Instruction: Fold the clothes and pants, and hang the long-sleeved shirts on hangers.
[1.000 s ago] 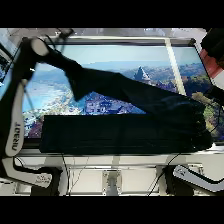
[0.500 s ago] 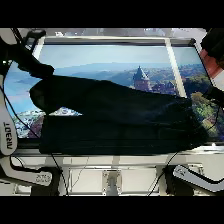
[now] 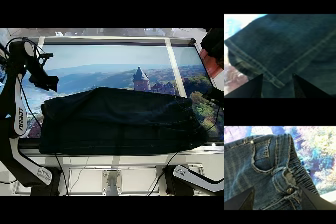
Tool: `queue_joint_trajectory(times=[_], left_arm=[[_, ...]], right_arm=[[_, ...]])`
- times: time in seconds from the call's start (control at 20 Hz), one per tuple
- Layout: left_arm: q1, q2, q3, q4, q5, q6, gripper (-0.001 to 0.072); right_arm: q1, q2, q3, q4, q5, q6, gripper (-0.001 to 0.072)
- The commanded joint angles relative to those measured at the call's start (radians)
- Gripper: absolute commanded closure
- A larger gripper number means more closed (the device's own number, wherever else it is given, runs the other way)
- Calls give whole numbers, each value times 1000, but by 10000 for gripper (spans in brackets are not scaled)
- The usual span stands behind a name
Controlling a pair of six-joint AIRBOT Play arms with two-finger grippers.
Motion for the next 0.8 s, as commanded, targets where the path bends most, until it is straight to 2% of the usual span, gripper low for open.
queue_joint_trajectory(times=[0.0, 0.1, 0.2, 0.5, 0.55, 0.6, 0.75], left_arm=[[51, -3, 0, -39, -67, -14, 284], [85, 8, -10, -169, -109, -41, 284], [101, 25, -52, -232, -110, -66, 283], [104, 49, -319, -210, -109, -122, 297], [104, 49, -369, -182, -108, -130, 342], [104, 49, -417, -131, -108, -137, 357], [104, 49, -494, -33, -107, -136, 356]], right_arm=[[0, -8, -4, -4, 2, 1, 111], [0, -11, -24, -4, 3, 1, 111], [0, -11, -45, -5, 3, 0, 111], [0, -11, -53, -4, 0, 0, 111], [0, -11, -53, -4, 0, 0, 111], [0, -11, -53, -4, 0, 0, 111], [0, -11, -53, -4, 1, 0, 111]])
